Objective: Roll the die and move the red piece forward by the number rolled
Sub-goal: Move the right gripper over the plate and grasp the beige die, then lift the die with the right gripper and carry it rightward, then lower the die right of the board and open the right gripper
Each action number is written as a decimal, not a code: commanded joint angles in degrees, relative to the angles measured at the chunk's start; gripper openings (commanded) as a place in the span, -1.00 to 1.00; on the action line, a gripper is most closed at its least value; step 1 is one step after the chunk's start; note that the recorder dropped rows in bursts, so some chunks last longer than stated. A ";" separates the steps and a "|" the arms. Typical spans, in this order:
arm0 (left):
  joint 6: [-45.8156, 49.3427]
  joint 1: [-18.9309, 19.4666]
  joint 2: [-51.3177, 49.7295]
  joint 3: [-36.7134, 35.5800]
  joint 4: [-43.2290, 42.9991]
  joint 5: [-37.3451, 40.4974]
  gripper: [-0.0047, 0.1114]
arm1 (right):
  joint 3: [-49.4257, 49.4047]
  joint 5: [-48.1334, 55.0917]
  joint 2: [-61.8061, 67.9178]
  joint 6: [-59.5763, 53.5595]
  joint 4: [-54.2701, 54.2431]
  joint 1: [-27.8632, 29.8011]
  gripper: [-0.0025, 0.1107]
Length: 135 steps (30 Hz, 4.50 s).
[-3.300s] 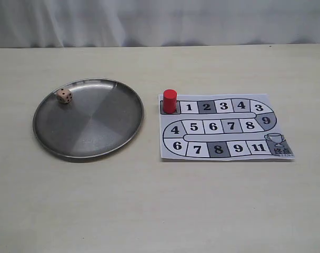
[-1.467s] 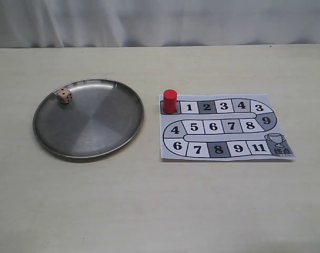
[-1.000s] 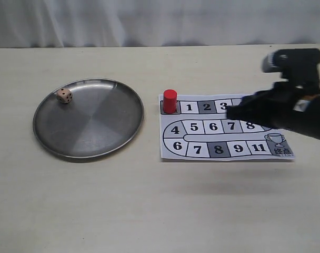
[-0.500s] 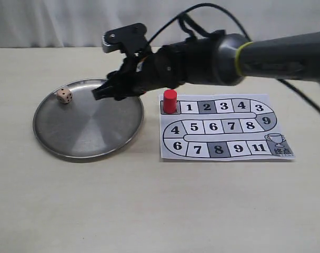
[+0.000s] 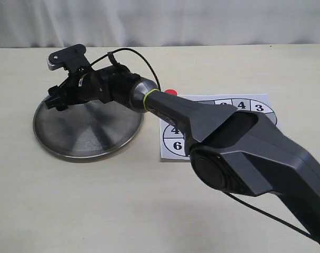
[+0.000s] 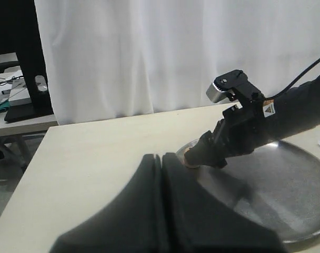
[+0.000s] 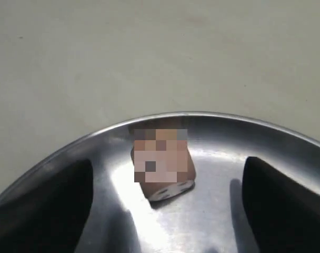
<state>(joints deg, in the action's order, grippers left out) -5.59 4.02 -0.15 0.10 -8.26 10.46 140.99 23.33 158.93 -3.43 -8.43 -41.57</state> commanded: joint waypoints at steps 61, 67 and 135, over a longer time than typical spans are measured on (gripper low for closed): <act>0.05 0.27 0.15 -0.10 0.03 -0.54 -0.92 | -36.30 25.41 -41.39 -13.73 -1.51 13.57 -0.88; 0.05 0.27 0.15 -0.10 0.03 -0.54 -0.92 | -70.67 -5.27 -56.63 -13.65 -7.45 22.99 -0.88; 0.05 0.27 0.15 -0.10 0.03 -0.54 -0.92 | -79.64 17.40 -65.66 -14.27 5.48 58.78 -0.88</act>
<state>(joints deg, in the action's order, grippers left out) -5.59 4.02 -0.15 0.10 -8.26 10.46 61.43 37.26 92.63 -18.65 -3.75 14.08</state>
